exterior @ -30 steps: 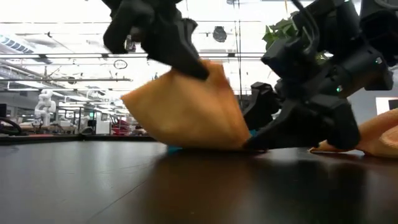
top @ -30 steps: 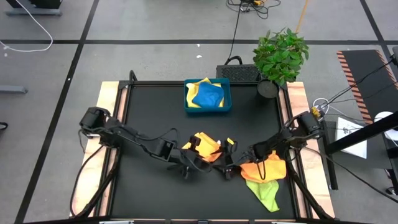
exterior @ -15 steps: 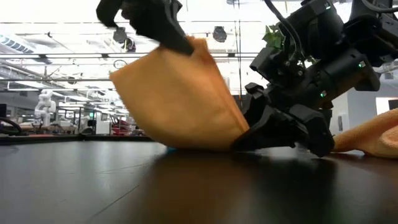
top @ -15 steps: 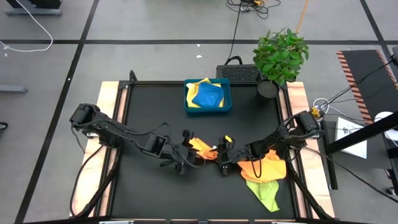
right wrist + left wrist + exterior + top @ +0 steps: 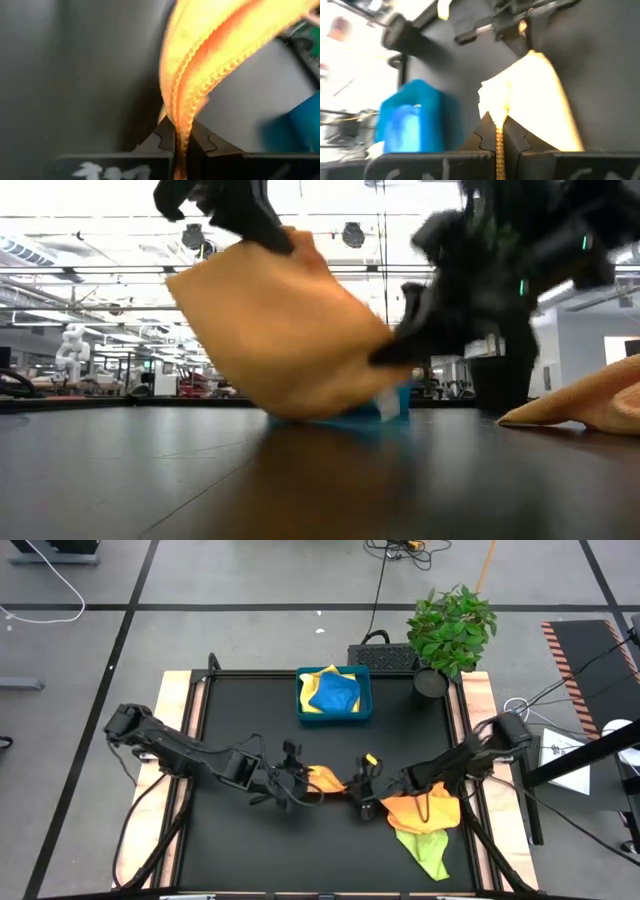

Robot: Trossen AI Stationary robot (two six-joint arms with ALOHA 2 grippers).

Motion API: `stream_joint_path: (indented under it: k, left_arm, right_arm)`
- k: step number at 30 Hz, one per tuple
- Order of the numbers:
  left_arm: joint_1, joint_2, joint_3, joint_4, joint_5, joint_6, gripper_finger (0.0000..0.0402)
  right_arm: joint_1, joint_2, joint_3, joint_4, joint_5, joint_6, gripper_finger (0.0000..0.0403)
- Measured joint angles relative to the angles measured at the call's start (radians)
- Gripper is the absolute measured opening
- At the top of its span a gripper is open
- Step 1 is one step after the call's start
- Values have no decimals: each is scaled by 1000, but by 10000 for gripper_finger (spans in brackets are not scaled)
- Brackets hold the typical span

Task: Fold microfiber towels
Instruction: Stack the left orange microfiber towel on top of the blue microfiber towel in the bin

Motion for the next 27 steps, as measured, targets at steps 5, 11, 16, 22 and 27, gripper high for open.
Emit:
stream_joint_path:
  k: [5,11,16,22,27]
  left_arm:
    - [42,-67,2,-10,-34,50,2]
    - [156,-109,3,25,-196,60,2]
    - [297,-114,-30,121,-191,89,1]
    - [487,-119,-179,411,2,79,1]
    - [624,-117,-304,675,175,48,0]
  right_arm:
    - [-17,-235,2,-160,105,-22,2]
    - [-134,-427,25,-345,112,-64,1]
    - [-287,-466,92,-454,107,-120,1]
    - [-475,-461,174,-620,73,-184,1]
    - [-626,-460,187,-623,-61,-229,0]
